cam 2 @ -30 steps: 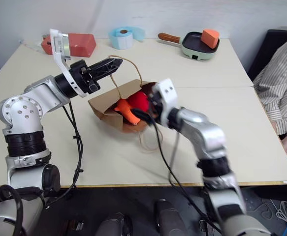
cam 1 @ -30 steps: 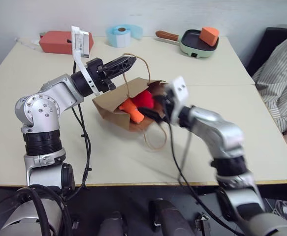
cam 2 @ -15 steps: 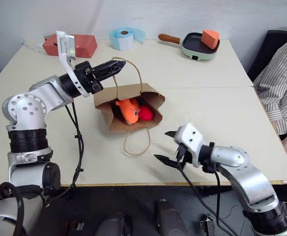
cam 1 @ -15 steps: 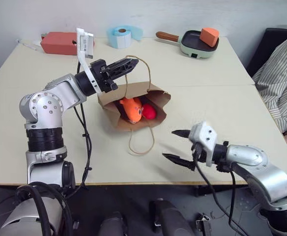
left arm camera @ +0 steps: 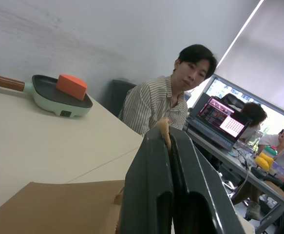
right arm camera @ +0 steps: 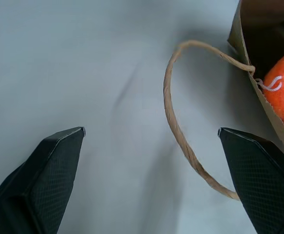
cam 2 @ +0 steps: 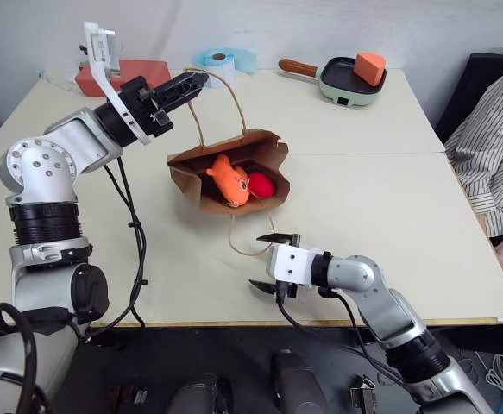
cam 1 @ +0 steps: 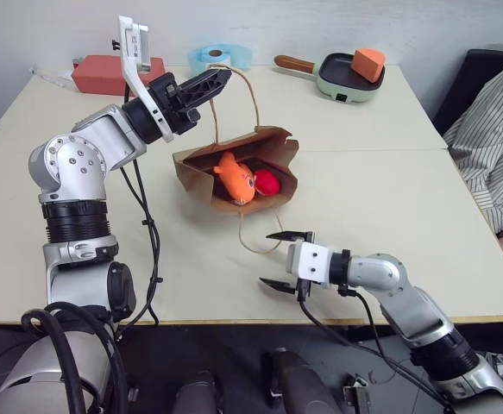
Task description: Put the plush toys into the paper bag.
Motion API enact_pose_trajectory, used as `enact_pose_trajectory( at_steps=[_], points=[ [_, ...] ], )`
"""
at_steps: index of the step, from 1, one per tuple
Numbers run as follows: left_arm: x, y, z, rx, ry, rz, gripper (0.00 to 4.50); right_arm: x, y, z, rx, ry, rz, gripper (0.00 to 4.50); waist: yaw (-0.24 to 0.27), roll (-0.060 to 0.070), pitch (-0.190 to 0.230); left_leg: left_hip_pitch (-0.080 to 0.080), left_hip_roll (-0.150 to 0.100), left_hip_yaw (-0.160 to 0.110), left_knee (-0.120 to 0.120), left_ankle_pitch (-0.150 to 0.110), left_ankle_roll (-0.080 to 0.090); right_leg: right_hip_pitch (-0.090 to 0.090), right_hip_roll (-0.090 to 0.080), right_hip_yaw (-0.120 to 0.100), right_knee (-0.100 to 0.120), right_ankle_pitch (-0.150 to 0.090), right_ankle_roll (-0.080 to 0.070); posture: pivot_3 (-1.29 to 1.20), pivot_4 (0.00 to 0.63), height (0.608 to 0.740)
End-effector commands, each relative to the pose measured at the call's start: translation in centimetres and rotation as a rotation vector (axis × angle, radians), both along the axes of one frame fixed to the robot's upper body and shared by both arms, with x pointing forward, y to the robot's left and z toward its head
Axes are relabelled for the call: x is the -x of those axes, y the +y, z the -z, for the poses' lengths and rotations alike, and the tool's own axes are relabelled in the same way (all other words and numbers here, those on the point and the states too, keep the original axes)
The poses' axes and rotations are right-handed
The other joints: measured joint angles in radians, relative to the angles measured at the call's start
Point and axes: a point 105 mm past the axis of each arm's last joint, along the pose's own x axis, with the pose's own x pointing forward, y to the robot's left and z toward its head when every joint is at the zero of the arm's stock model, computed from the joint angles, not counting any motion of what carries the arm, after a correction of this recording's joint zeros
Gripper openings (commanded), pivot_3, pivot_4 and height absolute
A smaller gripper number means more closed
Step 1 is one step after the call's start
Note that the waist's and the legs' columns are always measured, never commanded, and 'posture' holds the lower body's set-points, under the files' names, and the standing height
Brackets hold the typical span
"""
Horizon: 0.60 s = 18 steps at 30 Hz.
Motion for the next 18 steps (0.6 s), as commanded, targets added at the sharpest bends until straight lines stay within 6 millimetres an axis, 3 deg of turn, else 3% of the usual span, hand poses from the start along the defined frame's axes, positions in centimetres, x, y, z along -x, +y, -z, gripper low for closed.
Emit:
enact_pose_trajectory(
  at_steps=[1, 4, 14, 18],
  points=[
    [0.7, 0.1, -1.5, 0.002, -0.065, 0.001, 0.0, -1.3, 0.6, -0.1, 0.0, -0.066, 0.038, 4.31, -0.001, 0.0, 0.0, 0.0, 0.0, 0.0, 0.0, 0.0, 0.0, 0.0, 0.0, 0.0, 0.0, 0.0, 0.0, 0.0, 0.15, 0.74],
    [0.7, 0.1, -1.5, 0.004, -0.066, 0.0, 0.0, -2.0, 0.7, 0.1, -0.002, -0.091, 0.059, 3.6, 0.0, 0.0, 0.0, 0.0, 0.0, 0.0, 0.0, 0.0, 0.0, 0.0, 0.0, 0.0, 0.0, 0.0, 0.0, 0.0, 0.15, 0.74],
    [0.7, 0.1, -1.4, -0.004, -0.068, 0.001, 0.0, -2.0, 0.1, -1.5, -0.073, -0.13, 0.056, 0.16, -0.002, 0.0, 0.0, 0.0, 0.0, 0.0, 0.001, 0.0, 0.0, 0.0, 0.0, 0.0, 0.002, 0.0, 0.0, 0.0, 0.15, 0.74],
    [0.7, 0.0, -1.3, -0.004, -0.067, 0.006, 0.0, -1.8, -0.2, -1.8, -0.082, -0.14, 0.047, 0.04, -0.002, 0.0, 0.0, 0.0, 0.0, 0.0, 0.001, 0.0, 0.0, 0.0, 0.0, 0.0, 0.003, 0.0, 0.0, 0.0, 0.15, 0.74]
  ],
)
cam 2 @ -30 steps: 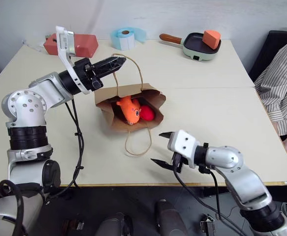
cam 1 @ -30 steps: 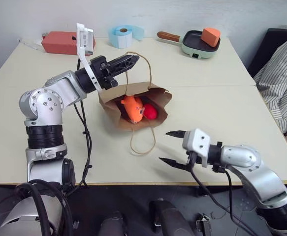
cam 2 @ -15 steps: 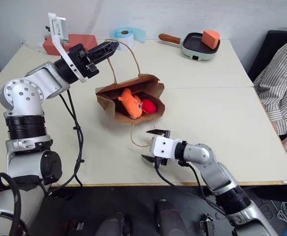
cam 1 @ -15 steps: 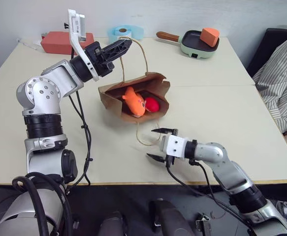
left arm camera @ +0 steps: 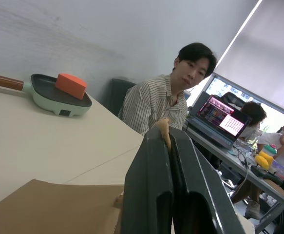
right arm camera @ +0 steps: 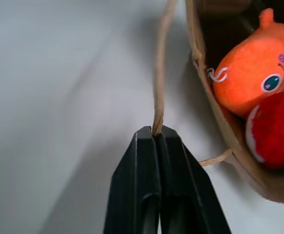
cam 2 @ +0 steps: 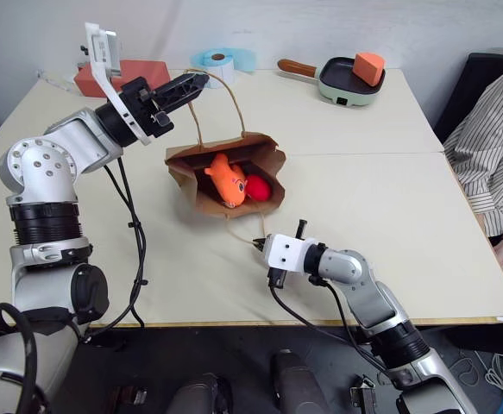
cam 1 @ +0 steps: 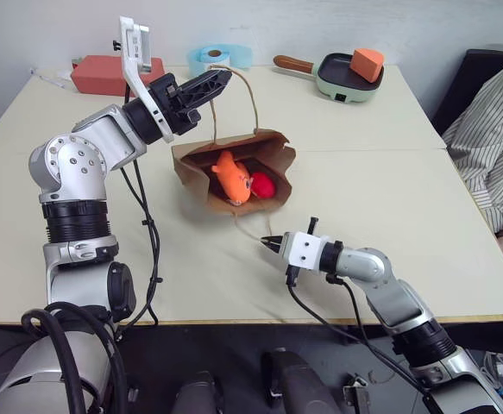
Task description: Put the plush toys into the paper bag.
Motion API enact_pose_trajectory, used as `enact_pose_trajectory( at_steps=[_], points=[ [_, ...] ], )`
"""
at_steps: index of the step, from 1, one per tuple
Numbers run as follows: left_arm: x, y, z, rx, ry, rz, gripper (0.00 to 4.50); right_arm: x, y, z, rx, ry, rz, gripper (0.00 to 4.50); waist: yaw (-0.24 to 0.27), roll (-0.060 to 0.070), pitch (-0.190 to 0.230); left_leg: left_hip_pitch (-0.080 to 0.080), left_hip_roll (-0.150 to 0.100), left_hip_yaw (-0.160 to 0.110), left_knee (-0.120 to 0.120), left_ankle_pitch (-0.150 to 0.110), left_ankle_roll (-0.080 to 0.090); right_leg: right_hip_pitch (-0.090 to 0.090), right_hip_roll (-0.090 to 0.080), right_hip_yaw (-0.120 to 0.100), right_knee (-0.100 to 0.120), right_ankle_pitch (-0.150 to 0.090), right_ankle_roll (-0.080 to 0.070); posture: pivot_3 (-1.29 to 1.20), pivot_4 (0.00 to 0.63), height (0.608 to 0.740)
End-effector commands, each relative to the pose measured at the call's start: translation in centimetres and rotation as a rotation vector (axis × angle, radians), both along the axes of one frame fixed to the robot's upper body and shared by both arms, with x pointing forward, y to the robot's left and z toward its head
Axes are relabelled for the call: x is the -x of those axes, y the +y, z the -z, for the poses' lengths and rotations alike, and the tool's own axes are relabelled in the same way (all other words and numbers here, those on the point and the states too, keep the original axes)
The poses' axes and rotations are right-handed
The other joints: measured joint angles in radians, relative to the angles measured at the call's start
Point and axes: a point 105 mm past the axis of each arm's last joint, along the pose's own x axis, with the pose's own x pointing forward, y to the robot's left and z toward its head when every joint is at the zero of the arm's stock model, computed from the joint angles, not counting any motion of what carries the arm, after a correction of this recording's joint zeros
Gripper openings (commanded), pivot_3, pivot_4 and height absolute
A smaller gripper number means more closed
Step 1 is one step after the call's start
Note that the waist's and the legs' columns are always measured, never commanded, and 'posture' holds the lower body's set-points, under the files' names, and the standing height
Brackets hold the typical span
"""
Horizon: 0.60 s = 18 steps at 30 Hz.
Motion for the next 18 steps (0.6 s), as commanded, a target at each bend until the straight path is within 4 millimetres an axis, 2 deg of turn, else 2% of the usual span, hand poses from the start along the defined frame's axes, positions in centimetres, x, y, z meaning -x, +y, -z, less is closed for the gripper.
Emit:
enact_pose_trajectory(
  at_steps=[1, 6, 11, 13, 18],
  points=[
    [0.7, 0.0, -1.3, 0.001, -0.067, 0.008, 0.0, 0.4, -0.2, -1.7, -0.044, -0.054, -0.023, 0.04, 0.0, 0.0, 0.0, 0.0, 0.0, 0.0, 0.0, 0.0, 0.0, 0.0, 0.0, 0.0, 0.0, 0.0, 0.0, 0.0, 0.15, 0.74],
    [1.0, -0.4, -1.4, 0.0, -0.071, 0.029, 0.0, 0.9, -0.8, -3.6, -0.095, -0.095, -0.049, 0.04, 0.0, 0.0, 0.0, 0.0, 0.0, 0.0, 0.0, 0.0, 0.0, 0.0, 0.0, 0.0, 0.001, 0.0, 0.0, 0.0, 0.15, 0.74],
    [1.7, -0.3, -2.7, 0.026, -0.105, 0.043, 0.0, 2.1, -2.4, -8.9, -0.067, -0.287, -0.124, 0.04, 0.001, 0.0, 0.0, 0.0, 0.0, 0.0, 0.0, 0.0, 0.0, 0.0, 0.0, 0.0, 0.001, 0.0, 0.0, 0.0, 0.15, 0.74],
    [2.2, 0.1, -4.0, 0.078, -0.123, 0.047, 0.0, 1.9, -3.5, -11.8, -0.073, -0.354, -0.116, 0.04, -0.001, 0.0, 0.0, 0.0, 0.0, 0.0, 0.0, 0.0, 0.0, 0.0, 0.0, 0.0, 0.001, 0.0, 0.0, 0.0, 0.15, 0.74],
    [2.8, 0.7, -5.5, 0.153, -0.142, 0.054, 0.0, 1.0, -4.8, -16.7, -0.083, -0.439, -0.107, 0.04, -0.001, 0.0, 0.0, 0.0, 0.0, 0.0, 0.002, 0.0, 0.0, 0.0, 0.0, 0.0, 0.0, 0.0, 0.0, 0.0, 0.15, 0.74]
  ],
)
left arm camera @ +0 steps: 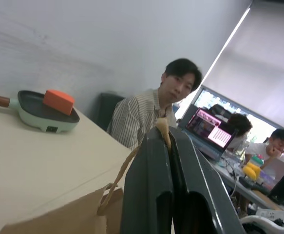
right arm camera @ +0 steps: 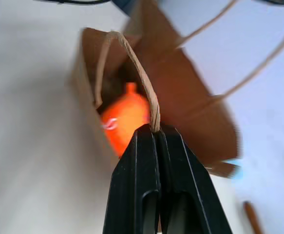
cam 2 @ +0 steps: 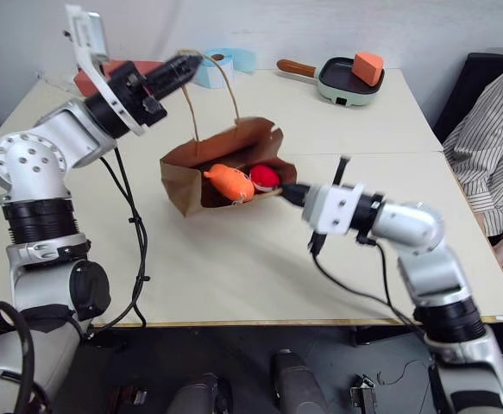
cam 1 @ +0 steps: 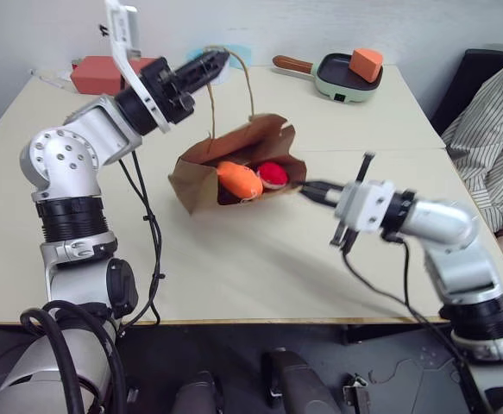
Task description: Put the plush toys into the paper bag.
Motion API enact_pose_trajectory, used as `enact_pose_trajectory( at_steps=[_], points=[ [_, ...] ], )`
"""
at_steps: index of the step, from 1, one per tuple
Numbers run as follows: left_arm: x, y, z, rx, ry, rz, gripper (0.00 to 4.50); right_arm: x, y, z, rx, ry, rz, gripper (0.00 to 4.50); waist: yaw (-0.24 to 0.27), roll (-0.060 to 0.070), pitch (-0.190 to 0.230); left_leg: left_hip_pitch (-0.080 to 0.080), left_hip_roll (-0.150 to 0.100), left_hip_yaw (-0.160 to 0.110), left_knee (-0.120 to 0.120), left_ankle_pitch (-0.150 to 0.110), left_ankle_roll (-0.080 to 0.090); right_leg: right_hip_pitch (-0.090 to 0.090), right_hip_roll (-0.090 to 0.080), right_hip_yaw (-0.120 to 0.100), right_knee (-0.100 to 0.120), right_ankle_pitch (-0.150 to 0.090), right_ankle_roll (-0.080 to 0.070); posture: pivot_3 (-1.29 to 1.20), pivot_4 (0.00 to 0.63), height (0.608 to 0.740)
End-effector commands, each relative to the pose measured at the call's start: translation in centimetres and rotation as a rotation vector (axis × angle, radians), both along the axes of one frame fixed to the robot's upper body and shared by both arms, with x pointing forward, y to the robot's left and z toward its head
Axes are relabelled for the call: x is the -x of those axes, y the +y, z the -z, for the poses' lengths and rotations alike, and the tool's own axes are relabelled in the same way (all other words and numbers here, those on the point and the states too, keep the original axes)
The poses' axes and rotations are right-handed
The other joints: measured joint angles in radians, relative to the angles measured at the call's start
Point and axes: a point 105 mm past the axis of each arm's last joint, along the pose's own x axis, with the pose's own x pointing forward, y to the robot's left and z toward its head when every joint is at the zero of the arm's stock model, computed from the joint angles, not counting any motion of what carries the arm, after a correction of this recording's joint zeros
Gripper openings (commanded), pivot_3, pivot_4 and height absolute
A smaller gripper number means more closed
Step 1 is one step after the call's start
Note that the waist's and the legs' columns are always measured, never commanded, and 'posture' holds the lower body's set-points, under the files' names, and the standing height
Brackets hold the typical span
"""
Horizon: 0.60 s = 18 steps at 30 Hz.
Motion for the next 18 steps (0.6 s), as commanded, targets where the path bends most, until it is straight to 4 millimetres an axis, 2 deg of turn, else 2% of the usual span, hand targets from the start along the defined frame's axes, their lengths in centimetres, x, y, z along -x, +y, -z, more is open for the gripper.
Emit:
enact_pose_trajectory(
  at_steps=[1, 5, 10, 14, 18],
  points=[
    [1.5, 0.1, -2.5, 0.056, -0.09, 0.023, 0.0, 0.0, -0.4, -2.9, -0.038, -0.045, -0.021, 0.04, 0.001, 0.0, 0.0, 0.0, 0.0, 0.0, 0.0, 0.0, 0.0, 0.0, 0.0, 0.0, 0.0, 0.0, 0.0, 0.0, 0.15, 0.74],
    [1.5, -0.6, -0.9, 0.024, -0.083, 0.018, 0.0, -0.5, 0.5, -4.2, -0.062, -0.062, -0.054, 0.04, 0.003, 0.0, 0.0, 0.0, 0.0, -0.001, 0.001, 0.0, 0.0, 0.0, 0.0, -0.001, 0.0, 0.0, 0.0, 0.0, 0.15, 0.74],
    [1.6, -1.3, 2.5, -0.068, -0.085, -0.017, 0.0, -1.2, 1.8, -4.0, -0.049, -0.067, -0.074, 0.04, -0.002, 0.0, 0.0, 0.0, 0.001, 0.0, 0.001, 0.0, 0.0, 0.0, 0.0, 0.0, 0.0, 0.0, 0.0, 0.0, 0.15, 0.74],
    [2.0, -0.1, 3.8, -0.057, -0.067, -0.077, 0.0, -1.3, 3.3, -3.2, -0.022, -0.081, -0.11, 0.04, -0.003, 0.0, 0.0, -0.001, 0.001, 0.0, 0.001, 0.0, 0.0, 0.0, 0.0, 0.0, 0.001, 0.0, 0.0, 0.0, 0.15, 0.74],
    [2.2, 1.5, 3.9, -0.031, -0.055, -0.139, 0.0, -1.8, 4.4, -2.5, 0.005, -0.09, -0.136, 0.04, -0.002, 0.0, 0.0, -0.001, 0.001, 0.0, 0.002, 0.0, 0.0, 0.0, 0.0, 0.0, 0.001, 0.0, 0.0, 0.0, 0.15, 0.74]
  ],
)
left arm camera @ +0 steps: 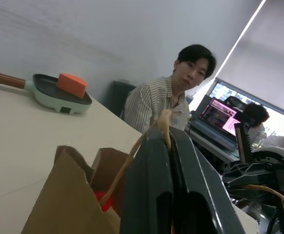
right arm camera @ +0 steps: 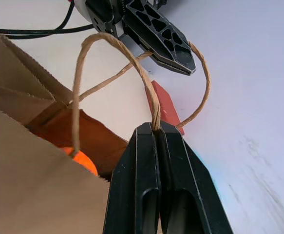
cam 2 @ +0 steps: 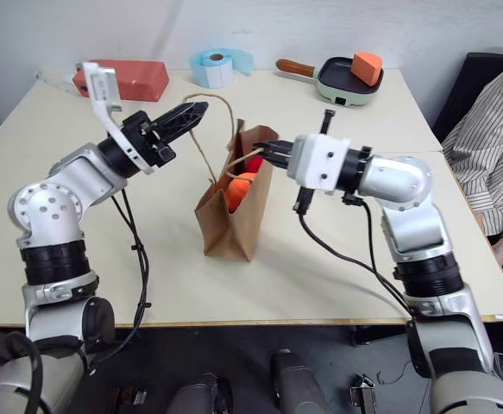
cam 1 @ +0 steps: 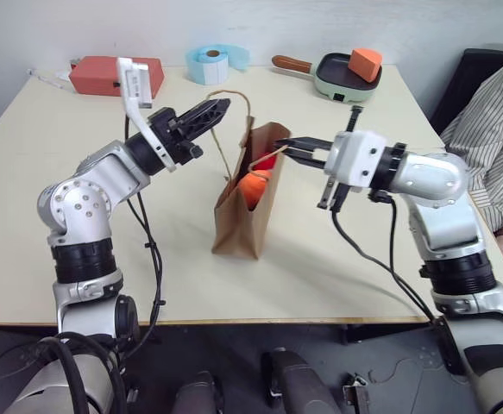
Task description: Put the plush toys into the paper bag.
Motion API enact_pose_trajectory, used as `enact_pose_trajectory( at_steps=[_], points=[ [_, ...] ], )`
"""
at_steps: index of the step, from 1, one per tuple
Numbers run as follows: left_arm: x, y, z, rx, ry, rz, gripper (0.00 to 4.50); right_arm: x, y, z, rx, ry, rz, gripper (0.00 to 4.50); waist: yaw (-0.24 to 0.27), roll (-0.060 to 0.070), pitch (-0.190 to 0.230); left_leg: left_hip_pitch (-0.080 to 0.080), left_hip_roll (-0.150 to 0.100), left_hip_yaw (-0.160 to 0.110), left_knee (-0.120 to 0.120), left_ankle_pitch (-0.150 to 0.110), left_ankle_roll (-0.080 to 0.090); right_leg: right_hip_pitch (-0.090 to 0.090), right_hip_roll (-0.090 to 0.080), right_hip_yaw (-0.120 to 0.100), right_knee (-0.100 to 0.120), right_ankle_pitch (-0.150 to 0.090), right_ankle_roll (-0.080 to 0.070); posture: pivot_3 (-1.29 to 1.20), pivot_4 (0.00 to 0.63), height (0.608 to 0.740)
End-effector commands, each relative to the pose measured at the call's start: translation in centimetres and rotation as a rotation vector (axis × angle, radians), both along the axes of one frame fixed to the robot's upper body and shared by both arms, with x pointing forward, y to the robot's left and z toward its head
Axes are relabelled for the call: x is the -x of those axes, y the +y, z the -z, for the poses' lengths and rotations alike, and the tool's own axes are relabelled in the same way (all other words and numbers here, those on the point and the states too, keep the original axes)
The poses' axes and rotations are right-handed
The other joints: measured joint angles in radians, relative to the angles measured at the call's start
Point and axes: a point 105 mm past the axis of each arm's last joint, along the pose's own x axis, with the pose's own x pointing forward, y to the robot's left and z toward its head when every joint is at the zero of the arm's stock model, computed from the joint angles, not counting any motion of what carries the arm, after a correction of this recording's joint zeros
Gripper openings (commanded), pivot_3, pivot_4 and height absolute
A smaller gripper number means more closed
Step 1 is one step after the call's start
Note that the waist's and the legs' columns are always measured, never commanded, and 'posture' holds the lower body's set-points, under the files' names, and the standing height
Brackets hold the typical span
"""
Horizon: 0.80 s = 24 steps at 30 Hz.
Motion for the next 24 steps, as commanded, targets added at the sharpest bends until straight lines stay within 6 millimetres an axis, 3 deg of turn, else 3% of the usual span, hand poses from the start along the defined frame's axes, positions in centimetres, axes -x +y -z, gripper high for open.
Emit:
enact_pose_trajectory(
  at_steps=[1, 3, 6, 12, 18, 20, 24],
  points=[
    [1.2, 1.3, -1.9, 0.03, -0.08, -0.044, 0.0, 0.1, 0.5, -0.8, 0.02, -0.067, -0.026, 0.04, 0.003, 0.0, 0.0, 0.0, 0.0, 0.0, 0.0, 0.0, 0.0, 0.0, 0.0, 0.0, 0.0, 0.0, 0.0, 0.0, 0.15, 0.74],
    [1.5, 1.5, -2.0, 0.031, -0.082, -0.045, 0.0, -0.1, 0.4, -0.6, 0.025, -0.051, -0.033, 0.42, 0.004, 0.0, 0.0, 0.0, 0.0, -0.001, 0.001, 0.0, 0.0, 0.001, 0.0, -0.001, 0.0, 0.0, 0.0, 0.0, 0.15, 0.74],
    [2.3, 1.9, -2.5, 0.038, -0.1, -0.033, 0.62, 0.0, -0.1, -0.8, 0.038, -0.045, -0.041, 1.27, 0.004, 0.0, 0.0, -0.001, 0.0, -0.001, 0.001, -0.001, 0.001, 0.001, 0.0, -0.001, 0.0, 0.0, 0.0, 0.0, 0.15, 0.74],
    [6.5, 3.8, -3.5, 0.044, -0.148, 0.033, 2.54, 1.8, -3.1, -1.3, 0.034, 0.059, -0.037, 3.36, 0.002, 0.0, 0.0, -0.001, 0.001, -0.002, 0.0, -0.001, 0.001, 0.001, 0.0, -0.002, 0.001, 0.0, 0.0, 0.0, 0.15, 0.74],
    [9.4, 6.9, -2.2, -0.027, -0.105, -0.031, 4.37, 4.3, -5.7, -1.6, -0.06, 0.248, -0.017, 3.37, 0.002, 0.0, 0.0, 0.0, 0.001, -0.002, 0.001, -0.001, 0.001, 0.002, -0.001, -0.003, -0.002, 0.0, 0.0, 0.0, 0.15, 0.74],
    [10.0, 7.5, -1.3, -0.059, -0.081, -0.051, 4.49, 4.7, -6.1, -1.9, -0.113, 0.305, -0.007, 3.37, 0.002, 0.0, 0.0, 0.0, 0.001, -0.002, 0.0, -0.001, 0.001, 0.002, 0.0, -0.002, -0.001, 0.0, 0.0, 0.0, 0.15, 0.74],
    [10.4, 6.3, 2.9, -0.248, -0.015, -0.064, 4.49, 4.7, -7.4, -0.2, -0.199, 0.502, 0.035, 3.37, 0.009, 0.0, 0.0, 0.001, 0.001, -0.004, 0.0, -0.001, 0.001, 0.005, -0.001, -0.003, -0.004, 0.0, 0.0, 0.0, 0.15, 0.74]
  ],
)
